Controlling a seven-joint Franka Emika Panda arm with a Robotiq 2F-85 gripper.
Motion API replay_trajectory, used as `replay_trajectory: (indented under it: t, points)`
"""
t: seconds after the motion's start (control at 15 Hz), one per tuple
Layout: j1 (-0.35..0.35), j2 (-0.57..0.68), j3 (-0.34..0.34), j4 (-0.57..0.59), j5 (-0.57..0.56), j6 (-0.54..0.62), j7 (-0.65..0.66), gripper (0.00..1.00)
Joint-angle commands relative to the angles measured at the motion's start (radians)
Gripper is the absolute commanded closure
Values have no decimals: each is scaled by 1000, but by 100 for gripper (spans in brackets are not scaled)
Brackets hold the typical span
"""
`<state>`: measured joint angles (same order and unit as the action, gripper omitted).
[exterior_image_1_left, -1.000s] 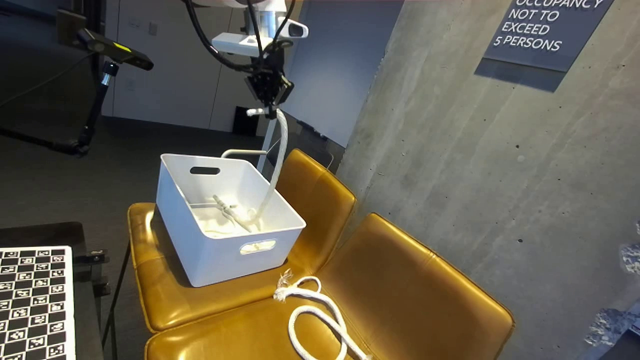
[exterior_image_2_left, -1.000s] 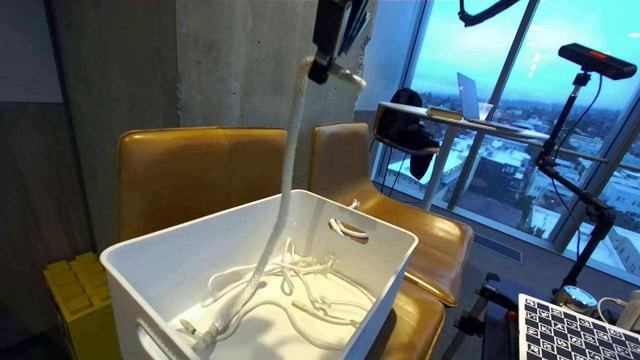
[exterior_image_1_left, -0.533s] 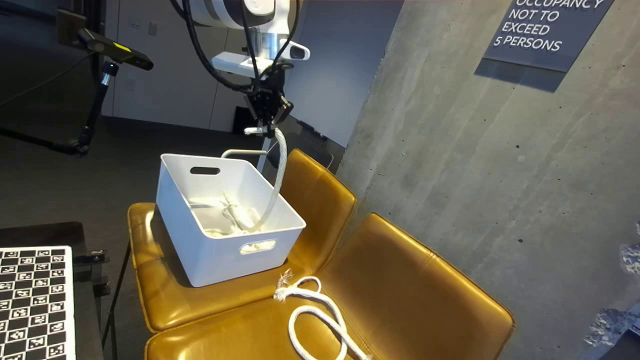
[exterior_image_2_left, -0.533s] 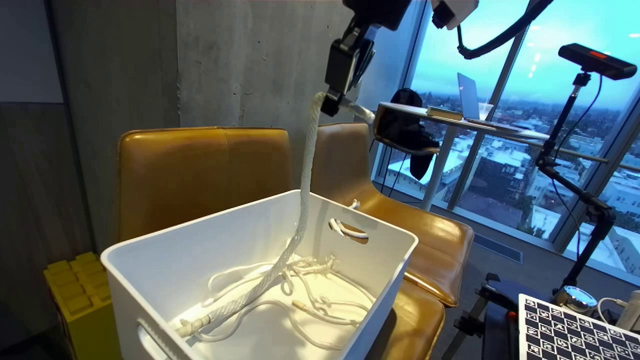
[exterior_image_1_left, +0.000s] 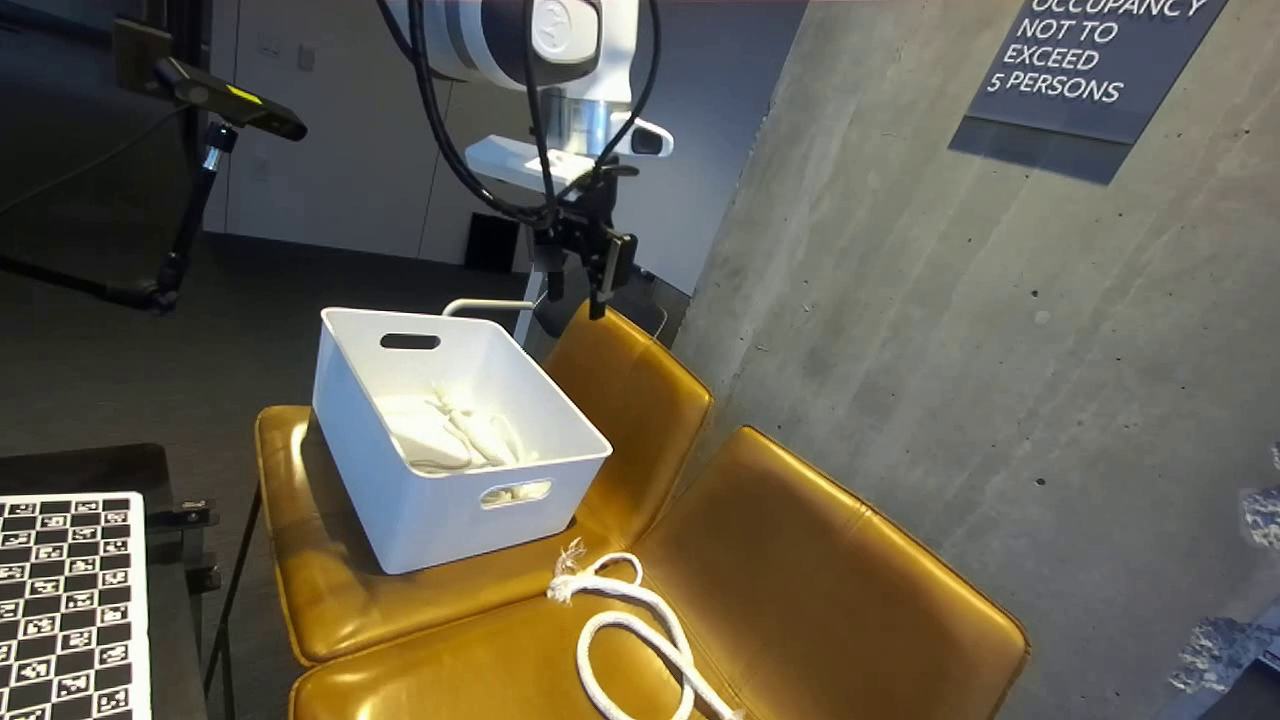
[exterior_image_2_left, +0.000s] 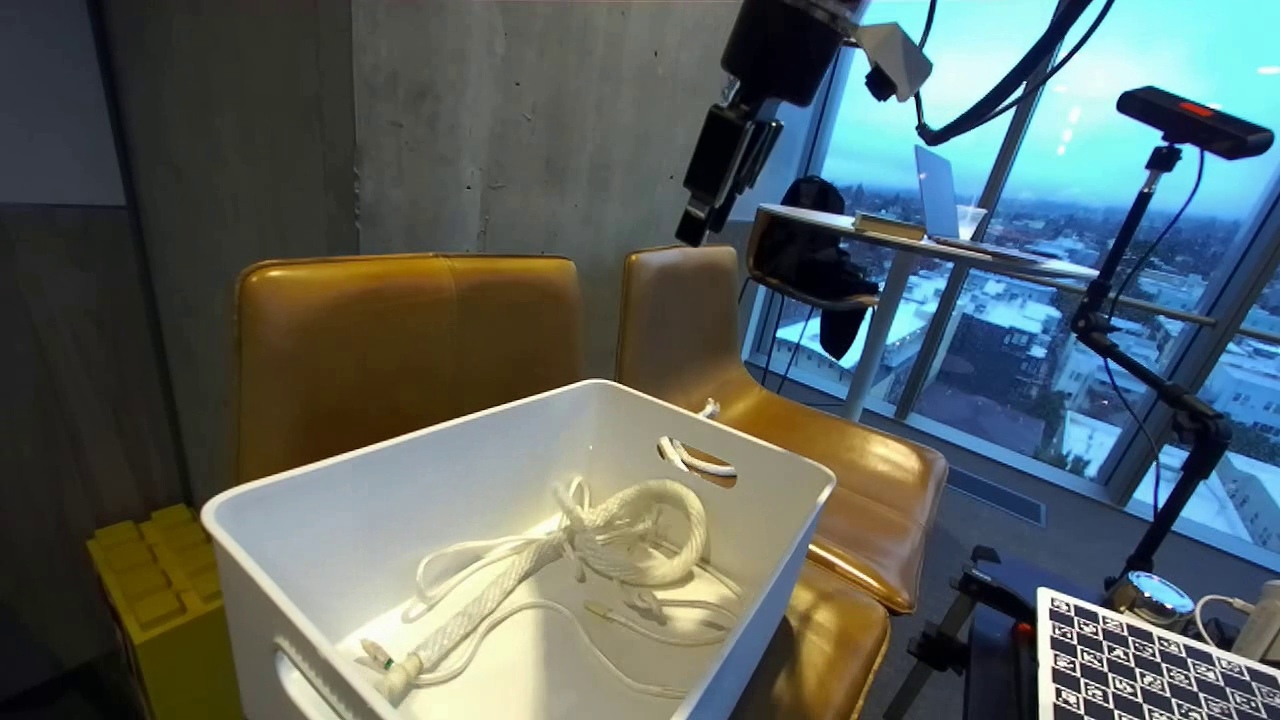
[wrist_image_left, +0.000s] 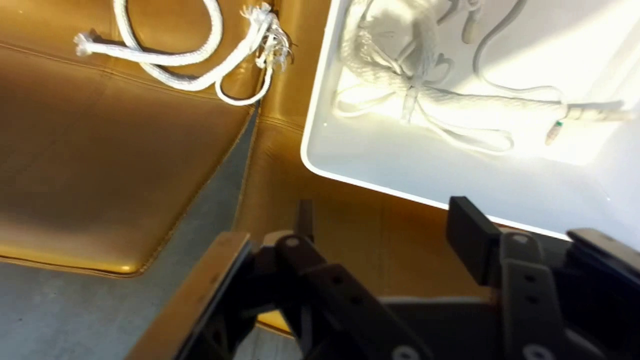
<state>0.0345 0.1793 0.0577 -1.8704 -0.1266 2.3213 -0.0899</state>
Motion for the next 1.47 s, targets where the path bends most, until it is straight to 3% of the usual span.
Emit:
replay_trajectory:
  t: [0.0,0.33,0.53,0.87,1.4]
  points:
    - [-66,3,-43,-45,53,45,-102,1]
    - [-154,60,-107,-140,48,130,-189,0]
    - [-200,176,-134,-123,42,214,-209,0]
    - [-260,404,-158,35,40,243,-188,0]
    - [-325,694,-158,397,61,147,-136,0]
